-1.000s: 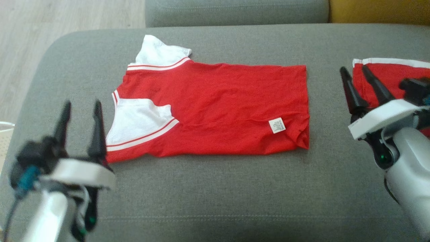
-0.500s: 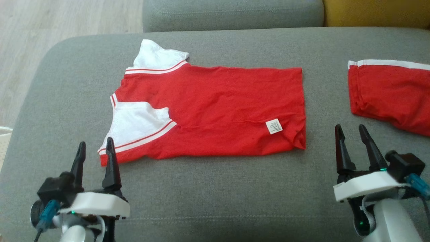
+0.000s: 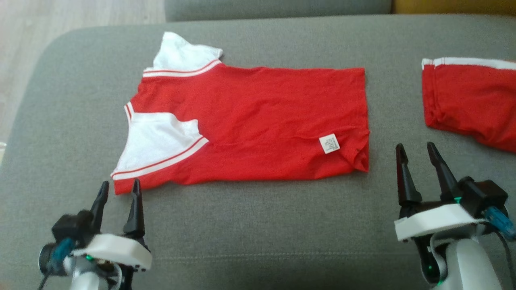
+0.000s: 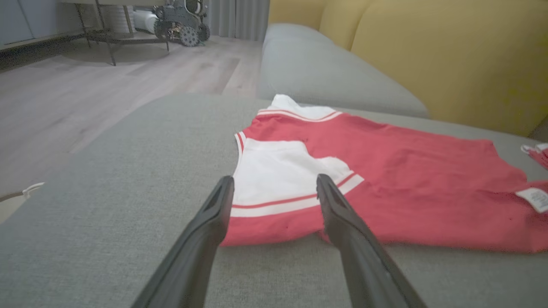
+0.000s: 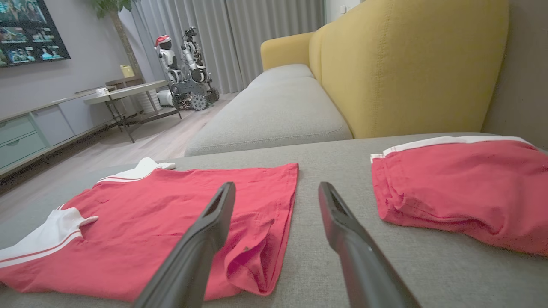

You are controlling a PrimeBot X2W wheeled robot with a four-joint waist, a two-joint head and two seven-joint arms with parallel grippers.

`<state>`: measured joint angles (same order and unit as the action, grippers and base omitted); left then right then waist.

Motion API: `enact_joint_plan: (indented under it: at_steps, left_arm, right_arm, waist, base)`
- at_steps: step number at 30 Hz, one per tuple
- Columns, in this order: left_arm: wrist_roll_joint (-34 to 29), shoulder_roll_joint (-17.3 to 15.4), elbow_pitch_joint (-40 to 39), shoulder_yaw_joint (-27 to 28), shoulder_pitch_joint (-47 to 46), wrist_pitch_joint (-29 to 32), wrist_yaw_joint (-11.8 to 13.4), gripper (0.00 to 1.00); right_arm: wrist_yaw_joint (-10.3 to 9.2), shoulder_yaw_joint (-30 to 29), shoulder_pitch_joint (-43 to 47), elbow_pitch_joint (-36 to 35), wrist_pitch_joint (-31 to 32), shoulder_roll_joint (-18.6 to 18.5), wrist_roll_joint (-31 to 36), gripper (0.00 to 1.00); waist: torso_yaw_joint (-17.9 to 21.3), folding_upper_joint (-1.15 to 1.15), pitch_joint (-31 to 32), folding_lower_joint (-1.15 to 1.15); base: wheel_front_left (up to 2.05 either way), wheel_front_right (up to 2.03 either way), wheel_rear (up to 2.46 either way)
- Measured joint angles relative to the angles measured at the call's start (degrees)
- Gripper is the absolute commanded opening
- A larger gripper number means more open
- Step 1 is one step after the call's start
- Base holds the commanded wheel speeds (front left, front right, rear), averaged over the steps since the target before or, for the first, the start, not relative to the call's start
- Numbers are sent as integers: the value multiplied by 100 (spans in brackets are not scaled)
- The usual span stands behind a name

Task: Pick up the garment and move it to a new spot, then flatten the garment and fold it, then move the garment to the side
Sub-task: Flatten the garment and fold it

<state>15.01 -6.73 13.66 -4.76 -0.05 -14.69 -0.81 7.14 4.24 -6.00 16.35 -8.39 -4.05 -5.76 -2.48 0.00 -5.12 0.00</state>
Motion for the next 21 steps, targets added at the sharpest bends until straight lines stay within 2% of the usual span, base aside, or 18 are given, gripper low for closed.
enact_joint_plan:
  at_steps: [1, 3, 9, 21]
  left_arm:
    - [-38, -92, 285, -47, -142, 80, -142, 100]
    - [-30, -214, 520, -98, -351, 269, -270, 100]
    - [32, -591, 1058, -227, -980, 684, -524, 100]
    - [275, -962, 2103, -219, -1359, 938, -583, 100]
  right_arm:
    - [0, 60, -14, -96, 33, 18, 4, 100]
    - [0, 142, -51, -172, 79, 37, 21, 100]
    - [0, 318, -424, -355, 104, 71, 35, 100]
    - [0, 398, -514, -410, 87, 73, 1, 100]
  waist:
    - [18, 0, -93, 0]
    - [38, 0, -197, 0]
    - [110, 0, -538, 0]
    - [220, 0, -805, 0]
  base:
    - [0, 0, 0]
    - [0, 0, 0]
    - [0, 0, 0]
    - [0, 0, 0]
